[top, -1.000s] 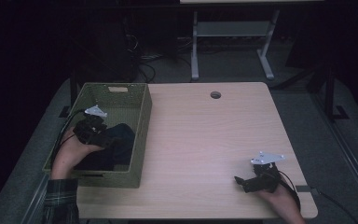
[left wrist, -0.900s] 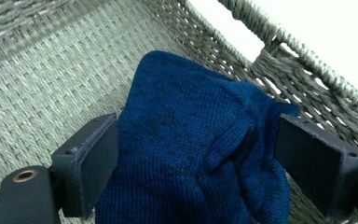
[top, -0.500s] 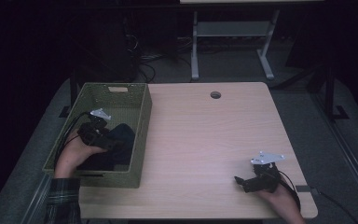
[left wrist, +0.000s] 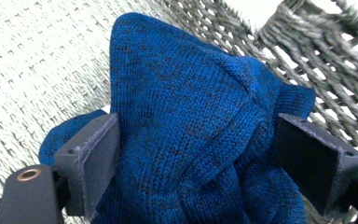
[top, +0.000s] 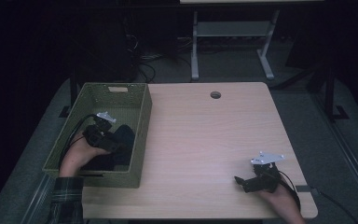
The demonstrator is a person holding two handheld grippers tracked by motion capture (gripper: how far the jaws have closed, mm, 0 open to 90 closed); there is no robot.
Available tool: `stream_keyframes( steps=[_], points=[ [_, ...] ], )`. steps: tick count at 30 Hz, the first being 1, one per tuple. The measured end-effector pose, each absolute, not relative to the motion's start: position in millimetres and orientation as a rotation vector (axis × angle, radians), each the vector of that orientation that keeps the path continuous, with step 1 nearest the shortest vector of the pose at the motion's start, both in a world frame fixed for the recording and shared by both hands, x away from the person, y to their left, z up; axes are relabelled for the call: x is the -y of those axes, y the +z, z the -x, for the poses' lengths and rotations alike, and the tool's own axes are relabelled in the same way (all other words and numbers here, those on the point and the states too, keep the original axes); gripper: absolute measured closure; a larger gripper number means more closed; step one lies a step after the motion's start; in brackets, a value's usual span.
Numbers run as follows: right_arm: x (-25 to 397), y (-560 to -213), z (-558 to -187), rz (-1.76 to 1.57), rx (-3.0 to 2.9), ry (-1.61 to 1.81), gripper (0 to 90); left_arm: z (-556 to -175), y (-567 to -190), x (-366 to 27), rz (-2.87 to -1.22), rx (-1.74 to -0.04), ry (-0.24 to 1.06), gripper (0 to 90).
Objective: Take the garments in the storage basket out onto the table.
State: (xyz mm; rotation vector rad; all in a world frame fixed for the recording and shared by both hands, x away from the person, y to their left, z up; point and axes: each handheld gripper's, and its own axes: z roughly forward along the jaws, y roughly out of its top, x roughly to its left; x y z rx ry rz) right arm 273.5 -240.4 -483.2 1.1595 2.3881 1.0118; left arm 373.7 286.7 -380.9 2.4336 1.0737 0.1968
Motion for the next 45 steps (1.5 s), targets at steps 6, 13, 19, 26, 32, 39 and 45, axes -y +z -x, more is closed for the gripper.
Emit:
stream_keyframes(
  steps=[6,13,19,26,32,39,45],
  points=[
    [240.3,-483.2,-273.5,-1.16,-2.388,1.012,0.8,-376.4,-386.2,-286.8,-2.445,-1.087,0.178,21.9],
    [240.3,-483.2,-273.5,-1.16,-2.388,1.012,0.8,-377.4,-386.7,-290.9,-2.447,-1.103,0.152,40.7],
    [240.3,-483.2,-273.5,-1.16,-2.388,1.012,0.8,-377.8,-383.8,-294.3,-2.438,-1.151,0.124,54.6],
    [240.3,-483.2,-273.6,-1.16,-2.388,1.012,0.8,-377.5,-370.4,-297.2,-2.434,-1.152,0.127,59.0],
    [240.2,-483.1,-273.4,-1.163,-2.387,1.011,0.8,-375.7,-355.7,-302.4,-2.4,-1.153,0.159,59.2],
    [240.2,-483.1,-273.4,-1.165,-2.387,1.011,0.9,-373.3,-339.6,-308.5,-2.387,-1.133,0.151,59.3],
    [240.1,-483.0,-273.2,-1.169,-2.388,1.011,0.9,-372.2,-320.4,-313.6,-2.379,-1.108,0.161,59.3]
  ],
)
